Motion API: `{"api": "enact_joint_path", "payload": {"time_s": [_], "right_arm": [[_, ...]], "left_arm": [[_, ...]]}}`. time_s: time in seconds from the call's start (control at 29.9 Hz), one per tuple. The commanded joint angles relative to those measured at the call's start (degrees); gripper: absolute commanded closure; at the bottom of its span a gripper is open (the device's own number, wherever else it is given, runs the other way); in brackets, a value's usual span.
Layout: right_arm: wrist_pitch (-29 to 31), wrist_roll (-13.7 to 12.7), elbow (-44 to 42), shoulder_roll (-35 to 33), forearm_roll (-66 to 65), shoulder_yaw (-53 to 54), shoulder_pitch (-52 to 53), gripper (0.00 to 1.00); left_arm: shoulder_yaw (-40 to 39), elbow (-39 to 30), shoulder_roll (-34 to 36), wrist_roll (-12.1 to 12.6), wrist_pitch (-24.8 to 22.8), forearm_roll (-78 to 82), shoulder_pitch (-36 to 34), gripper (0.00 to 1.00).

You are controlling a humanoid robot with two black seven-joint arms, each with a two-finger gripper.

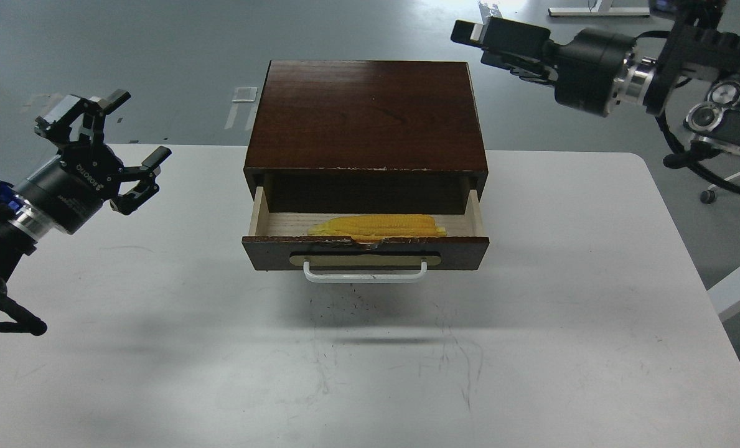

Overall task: Put corn in drawer with both arms
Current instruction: 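Open the right gripper and lift it away from the drawer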

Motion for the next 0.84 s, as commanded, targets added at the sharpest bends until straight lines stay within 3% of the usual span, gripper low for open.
{"api": "enact_joint_path", "payload": {"time_s": [0.0,0.17,0.27,0.53,0.8], "right_arm": [[-0.3,0.0,-1.8,-1.7,6.2,11.1,-14.1,0.03],[-0.3,0.0,-5.5,0.5,18.1,25.1,-31.9,0.03],[-0.3,0.0,-6.5,2.9,21.9,29.1,-36.8,0.03],[-0.4,0.0,-11.8,9.0,23.2,30.3,-42.1,0.02],[0.0,0.0,-11.9,9.8,23.1,29.9,-44.5,0.0]], "left_arm": [[0.0,0.1,-0.7,0.0,0.0,0.0,0.1,0.01],[-0.1,0.2,-2.0,0.0,0.0,0.1,0.1,0.01],[-0.1,0.3,-2.4,0.0,0.0,0.5,0.2,0.01],[-0.1,0.4,-3.2,0.0,0.0,0.9,0.6,0.01],[-0.1,0.5,-3.7,0.0,0.0,1.3,1.1,0.01]]}}
